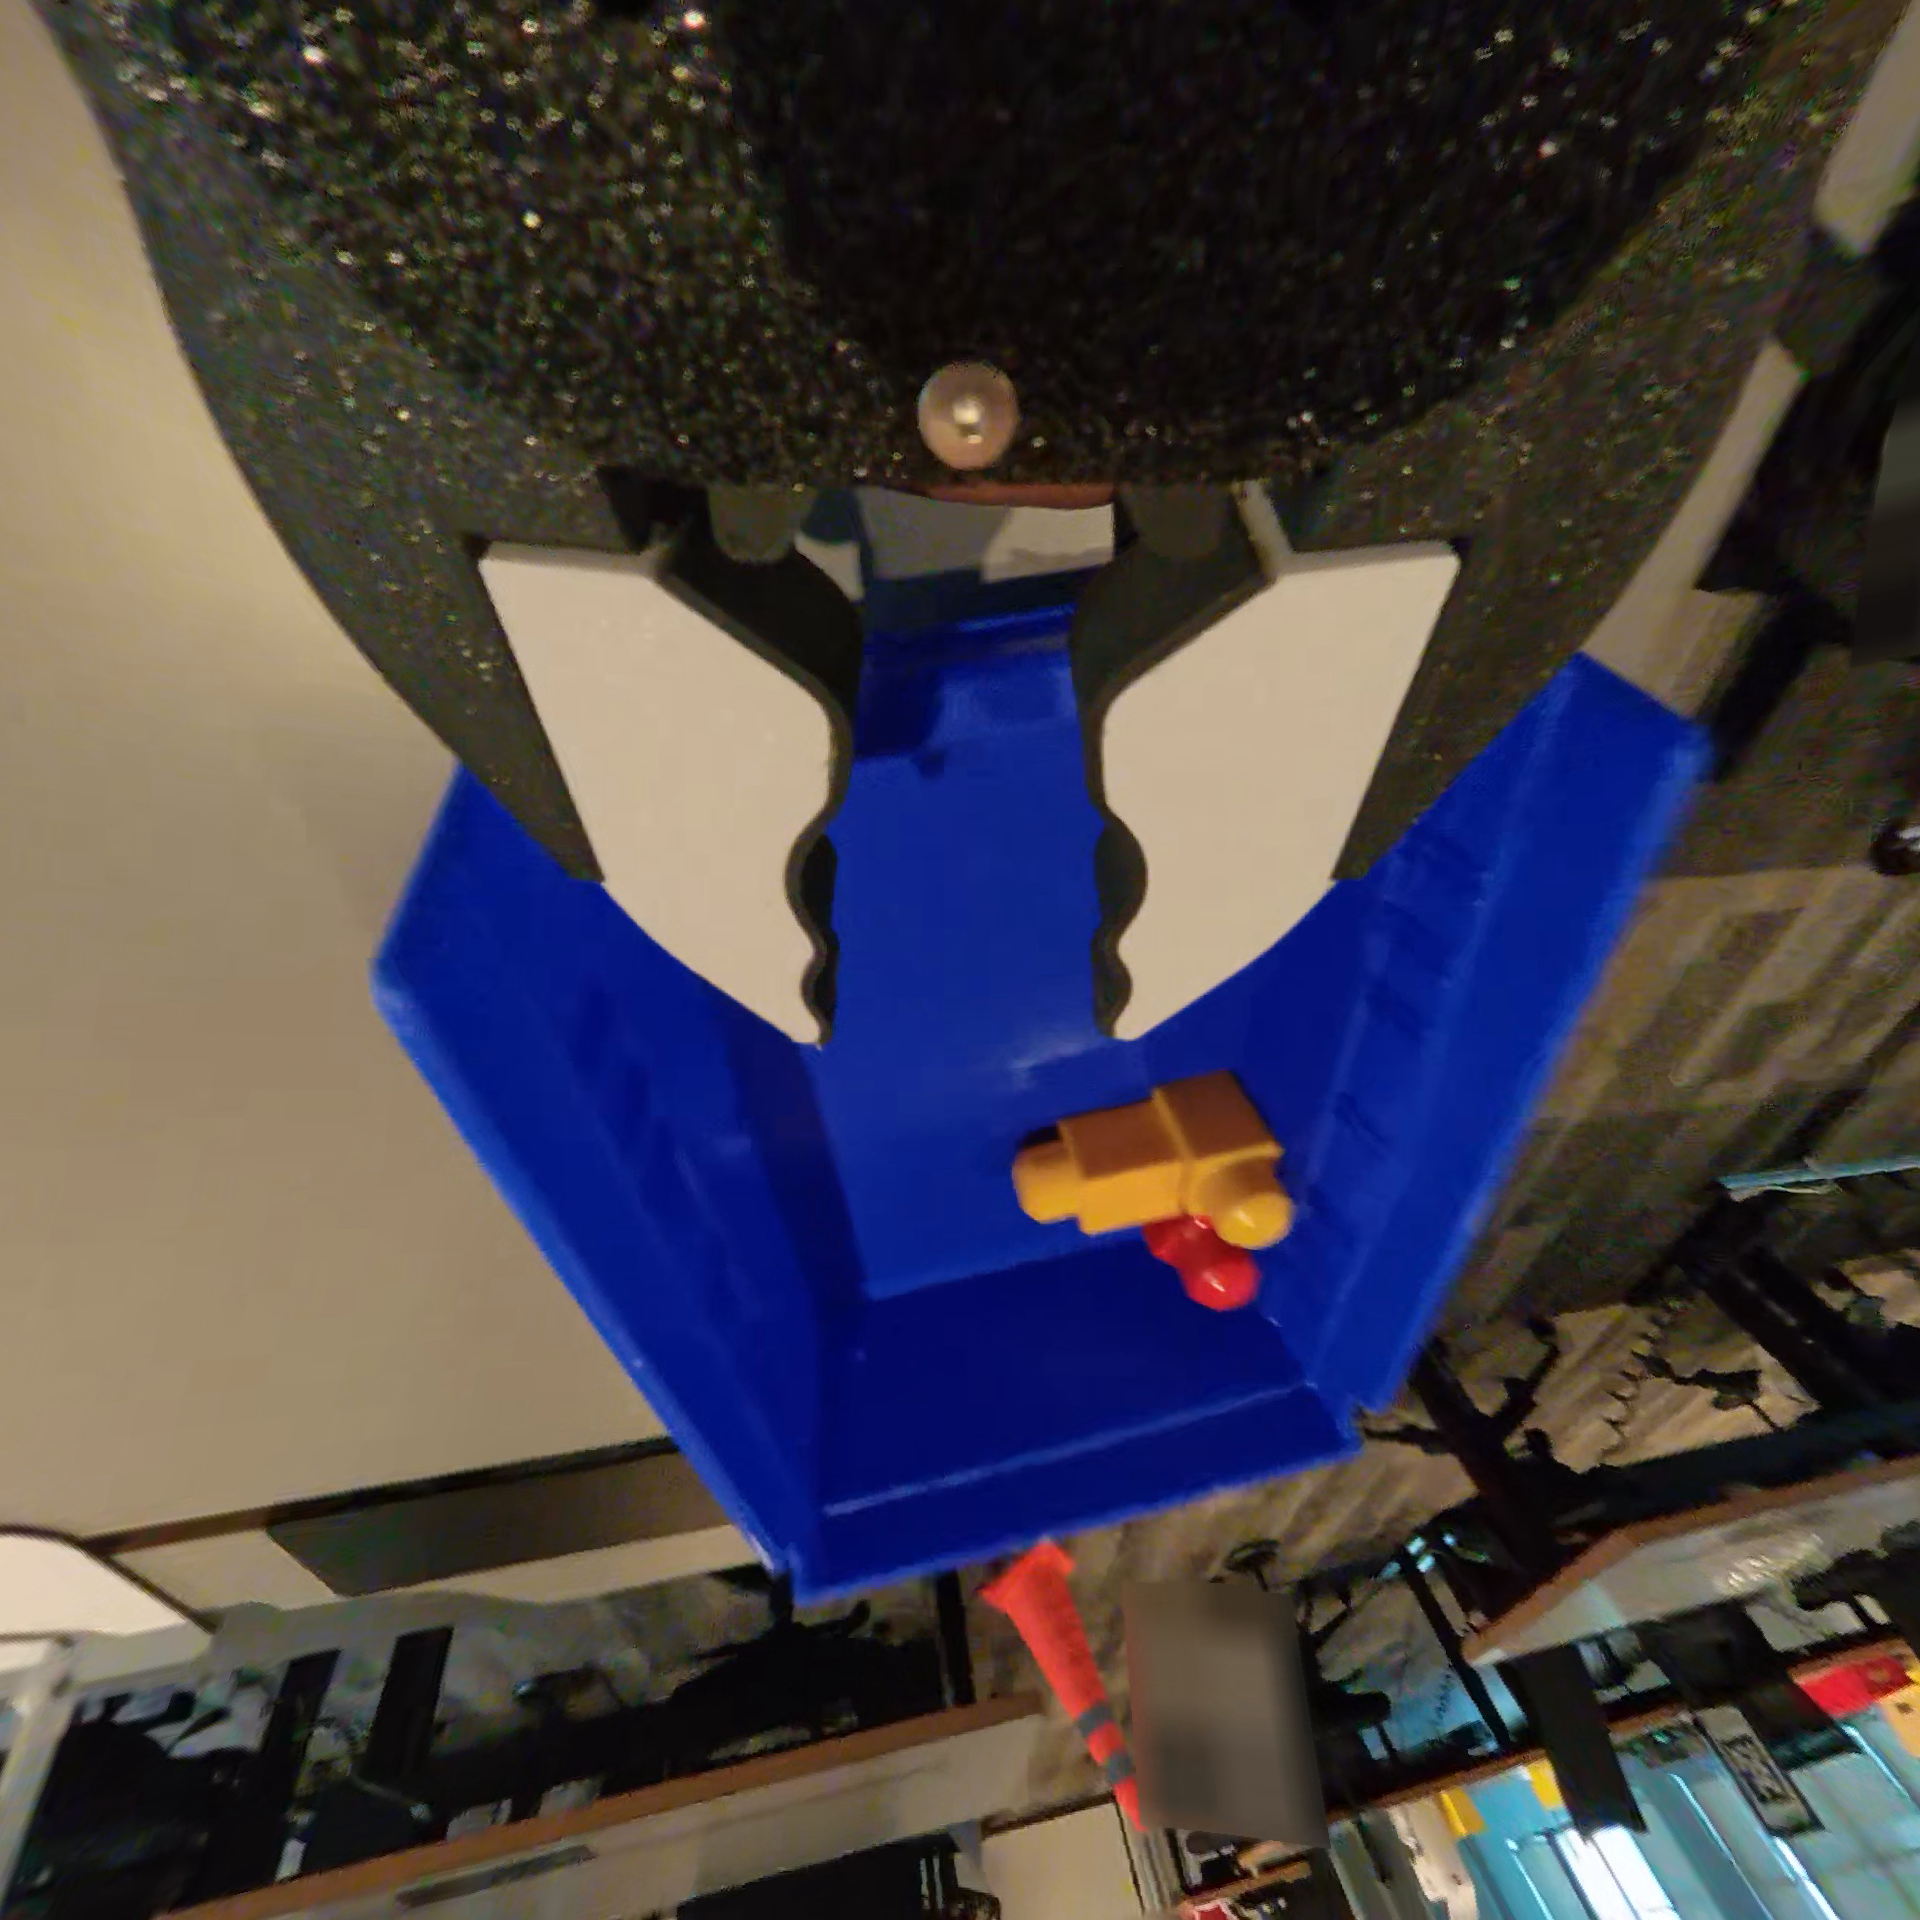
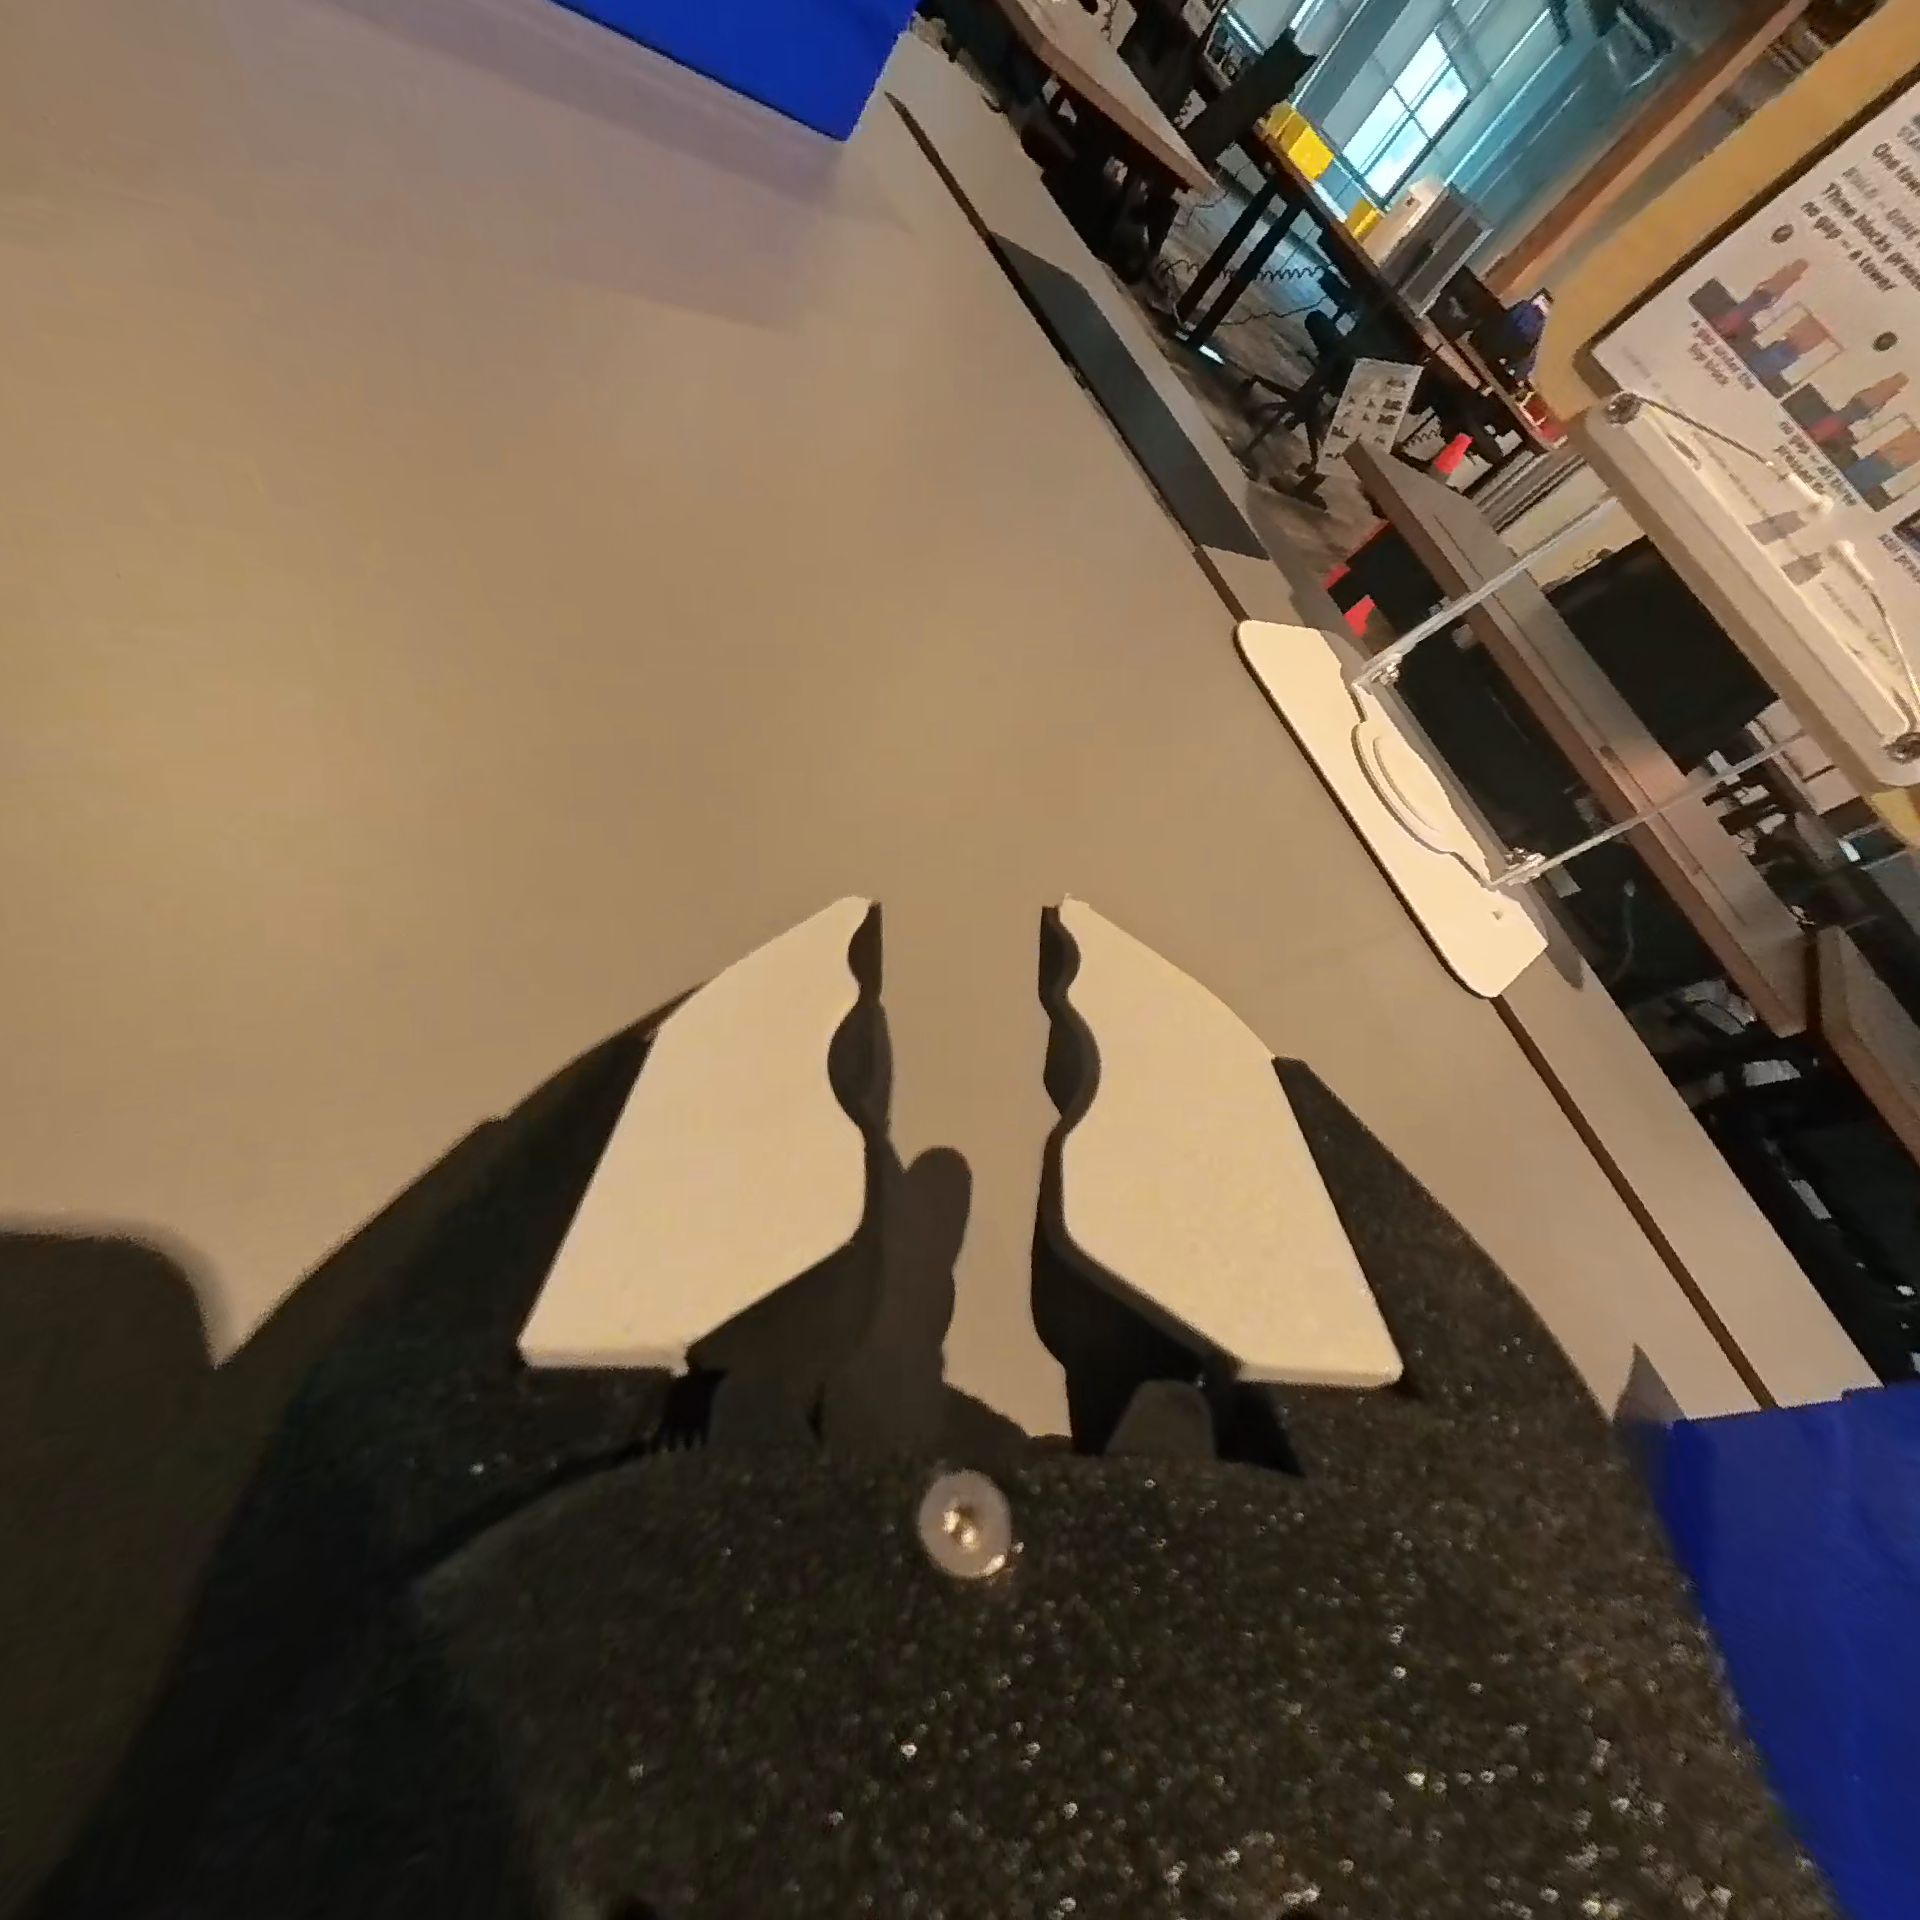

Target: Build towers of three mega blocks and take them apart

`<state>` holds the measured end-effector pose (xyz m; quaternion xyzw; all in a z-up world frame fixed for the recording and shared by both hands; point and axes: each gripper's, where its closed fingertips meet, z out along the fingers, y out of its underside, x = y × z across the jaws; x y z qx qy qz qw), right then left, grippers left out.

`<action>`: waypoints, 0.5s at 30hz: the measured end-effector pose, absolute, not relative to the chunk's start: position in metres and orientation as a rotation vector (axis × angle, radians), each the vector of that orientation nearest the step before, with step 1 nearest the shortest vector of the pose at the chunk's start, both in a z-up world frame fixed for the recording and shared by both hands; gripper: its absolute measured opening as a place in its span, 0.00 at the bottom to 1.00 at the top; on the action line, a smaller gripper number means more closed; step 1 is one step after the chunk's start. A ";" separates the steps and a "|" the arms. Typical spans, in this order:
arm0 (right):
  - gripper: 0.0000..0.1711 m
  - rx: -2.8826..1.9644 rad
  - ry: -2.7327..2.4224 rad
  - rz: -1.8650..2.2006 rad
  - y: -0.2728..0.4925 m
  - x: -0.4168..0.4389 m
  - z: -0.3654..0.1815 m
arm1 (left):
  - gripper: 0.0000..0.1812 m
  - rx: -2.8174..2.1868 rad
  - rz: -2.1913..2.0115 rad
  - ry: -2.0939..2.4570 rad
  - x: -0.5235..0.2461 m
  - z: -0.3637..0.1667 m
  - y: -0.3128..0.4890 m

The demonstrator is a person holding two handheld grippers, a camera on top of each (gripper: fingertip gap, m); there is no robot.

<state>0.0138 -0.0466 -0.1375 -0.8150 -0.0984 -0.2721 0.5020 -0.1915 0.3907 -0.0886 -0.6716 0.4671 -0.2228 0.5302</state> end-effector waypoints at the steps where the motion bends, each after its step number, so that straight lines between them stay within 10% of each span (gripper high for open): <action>1: 0.17 -1.975 -0.248 -0.659 -0.046 0.013 -0.139 | 0.26 -1.591 -0.508 1.128 -0.192 -0.078 0.399; 15: 0.13 -2.067 -0.437 -0.737 -0.042 0.001 -0.158 | 0.39 -0.966 0.548 2.521 -0.114 -0.146 0.506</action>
